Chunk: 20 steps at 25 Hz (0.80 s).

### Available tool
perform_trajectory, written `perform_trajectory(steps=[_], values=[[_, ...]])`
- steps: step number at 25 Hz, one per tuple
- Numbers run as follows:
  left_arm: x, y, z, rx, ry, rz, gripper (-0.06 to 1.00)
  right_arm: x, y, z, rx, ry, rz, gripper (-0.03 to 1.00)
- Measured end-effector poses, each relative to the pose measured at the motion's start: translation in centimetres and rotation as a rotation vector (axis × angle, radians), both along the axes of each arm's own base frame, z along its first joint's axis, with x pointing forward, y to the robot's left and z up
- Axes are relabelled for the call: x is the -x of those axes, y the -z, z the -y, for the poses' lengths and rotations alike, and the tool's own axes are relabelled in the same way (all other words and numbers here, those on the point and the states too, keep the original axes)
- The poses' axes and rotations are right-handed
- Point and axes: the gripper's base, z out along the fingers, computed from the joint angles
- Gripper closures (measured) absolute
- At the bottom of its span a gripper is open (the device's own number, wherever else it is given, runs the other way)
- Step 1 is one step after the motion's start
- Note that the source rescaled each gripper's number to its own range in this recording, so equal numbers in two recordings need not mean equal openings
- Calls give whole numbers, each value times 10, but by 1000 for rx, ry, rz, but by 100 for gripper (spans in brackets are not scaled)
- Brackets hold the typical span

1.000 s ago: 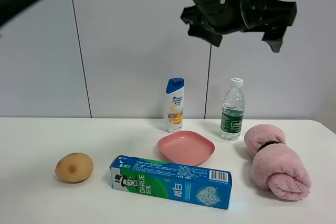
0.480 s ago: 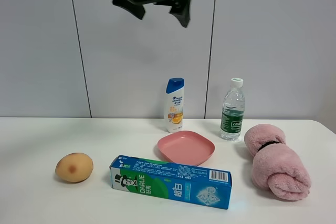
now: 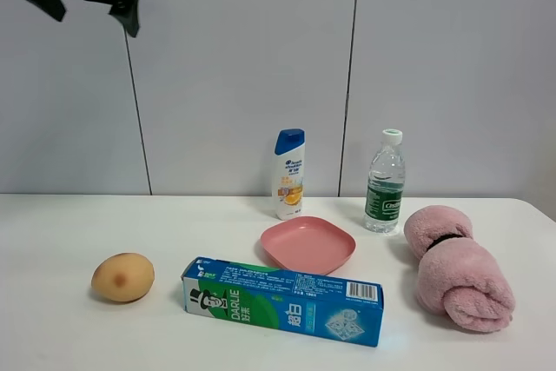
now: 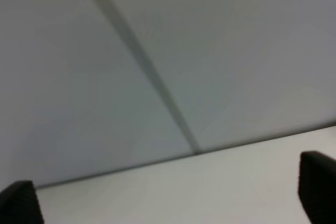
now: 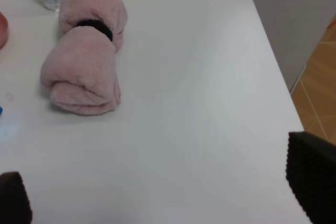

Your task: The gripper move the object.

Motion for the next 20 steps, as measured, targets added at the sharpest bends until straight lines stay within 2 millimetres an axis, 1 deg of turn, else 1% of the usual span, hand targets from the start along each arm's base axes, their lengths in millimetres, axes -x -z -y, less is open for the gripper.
perform_trajectory(steps=[2, 5, 9, 11, 12, 13, 15, 18, 20], values=[[0, -1, -27, -5, -72, -21, -5, 0, 0, 0, 0, 0, 0, -3], [10, -8, -55, 27, -153, -54, -5, 0, 0, 0, 0, 0, 0, -3], [35, -20, -74, 45, -192, -82, -5, 0, 0, 0, 0, 0, 0, -3], [53, -25, -75, 40, -179, -87, -6, 0, 0, 0, 0, 0, 0, -3], [64, -26, -75, 42, -170, -87, -6, 0, 0, 0, 0, 0, 0, -3], [77, -31, -75, 47, -160, -67, -6, 0, 0, 0, 0, 0, 0, -3], [102, -35, -73, 64, -135, -29, -6, 0, 0, 0, 0, 0, 0, -3], [149, -47, -70, 85, -97, 91, -6, 0, 0, 0, 0, 0, 0, -3], [175, -42, -69, 86, -76, 157, -6, 0, 0, 0, 0, 0, 0, -3]])
